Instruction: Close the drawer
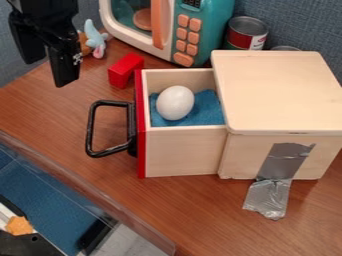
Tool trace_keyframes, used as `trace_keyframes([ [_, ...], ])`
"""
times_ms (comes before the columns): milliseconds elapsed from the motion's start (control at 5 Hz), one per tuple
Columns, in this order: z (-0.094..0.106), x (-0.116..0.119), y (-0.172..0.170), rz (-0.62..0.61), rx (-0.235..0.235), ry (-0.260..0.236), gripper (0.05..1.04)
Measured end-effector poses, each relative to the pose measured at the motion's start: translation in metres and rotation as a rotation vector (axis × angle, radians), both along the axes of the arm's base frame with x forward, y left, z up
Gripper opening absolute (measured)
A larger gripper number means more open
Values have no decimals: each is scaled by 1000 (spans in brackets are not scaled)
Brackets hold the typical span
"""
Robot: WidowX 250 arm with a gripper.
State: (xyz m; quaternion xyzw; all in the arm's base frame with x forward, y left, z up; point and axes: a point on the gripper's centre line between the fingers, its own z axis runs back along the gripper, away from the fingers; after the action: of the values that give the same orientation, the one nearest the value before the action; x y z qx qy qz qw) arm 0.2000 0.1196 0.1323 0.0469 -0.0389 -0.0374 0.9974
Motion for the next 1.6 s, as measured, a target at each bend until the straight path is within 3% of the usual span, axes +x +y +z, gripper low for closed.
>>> trace_keyframes([
  [200,-6,0,0,-22,-8,11,1001],
  [400,-23,-17,37,-84,26,3,1001],
  [600,-57,-19,49,-115,64,26,1001],
  [800,-80,-12,45,-156,9,48,1001],
  [1200,-82,-10,37,-276,-37,88,1001],
  [1400,-81,-6,25,-320,-26,84,1001],
  [1600,-90,-6,21,-338,17,86,1001],
])
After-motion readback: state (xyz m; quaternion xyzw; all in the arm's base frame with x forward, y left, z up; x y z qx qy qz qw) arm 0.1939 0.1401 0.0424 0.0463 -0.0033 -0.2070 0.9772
